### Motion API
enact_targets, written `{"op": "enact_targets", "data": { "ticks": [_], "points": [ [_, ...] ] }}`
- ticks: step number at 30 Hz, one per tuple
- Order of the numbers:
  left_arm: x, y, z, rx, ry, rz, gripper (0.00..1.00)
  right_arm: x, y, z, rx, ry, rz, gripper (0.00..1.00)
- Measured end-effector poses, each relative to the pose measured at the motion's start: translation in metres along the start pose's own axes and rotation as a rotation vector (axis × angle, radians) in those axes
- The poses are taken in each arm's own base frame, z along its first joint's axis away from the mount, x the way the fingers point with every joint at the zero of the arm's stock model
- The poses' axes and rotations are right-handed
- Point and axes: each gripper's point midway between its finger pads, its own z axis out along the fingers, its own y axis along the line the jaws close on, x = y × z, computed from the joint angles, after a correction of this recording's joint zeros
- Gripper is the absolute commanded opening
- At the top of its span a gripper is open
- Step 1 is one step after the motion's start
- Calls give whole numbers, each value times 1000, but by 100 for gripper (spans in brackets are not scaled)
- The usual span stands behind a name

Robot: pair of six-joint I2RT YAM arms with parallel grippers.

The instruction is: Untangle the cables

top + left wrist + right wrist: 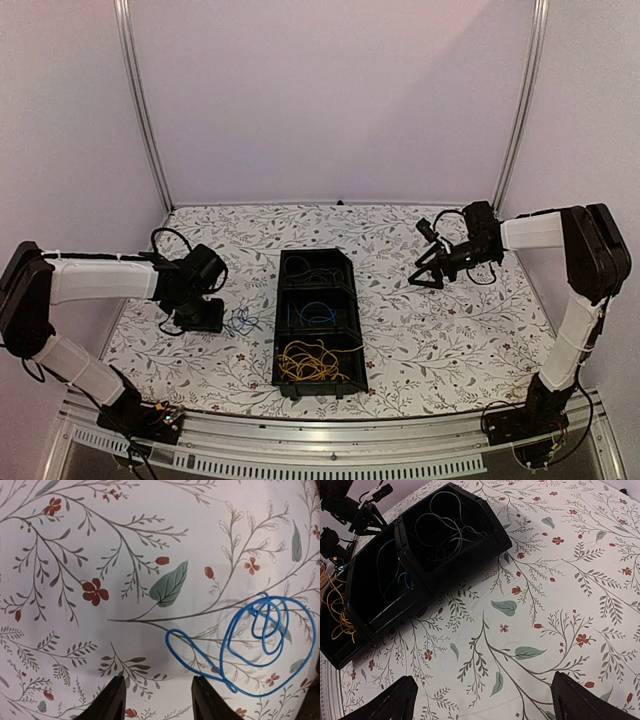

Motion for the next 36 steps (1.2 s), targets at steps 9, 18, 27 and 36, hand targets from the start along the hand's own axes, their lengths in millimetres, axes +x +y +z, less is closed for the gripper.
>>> {"op": "enact_targets", "data": {
  "ticks": [9, 18, 27, 36],
  "points": [
    [-12, -14, 15, 77, -31, -13, 49, 5, 0, 4, -22, 11, 22, 97],
    [-34, -41, 29, 215, -117, 11, 48, 4, 1, 5, -35, 8, 28, 97],
    [-43, -35, 30, 228, -142, -89, 41, 4, 0, 6, -41, 12, 36, 97],
    [-60, -31, -4, 342, -201, -293, 41, 4, 2, 6, -53, 10, 42, 97]
  ]
}}
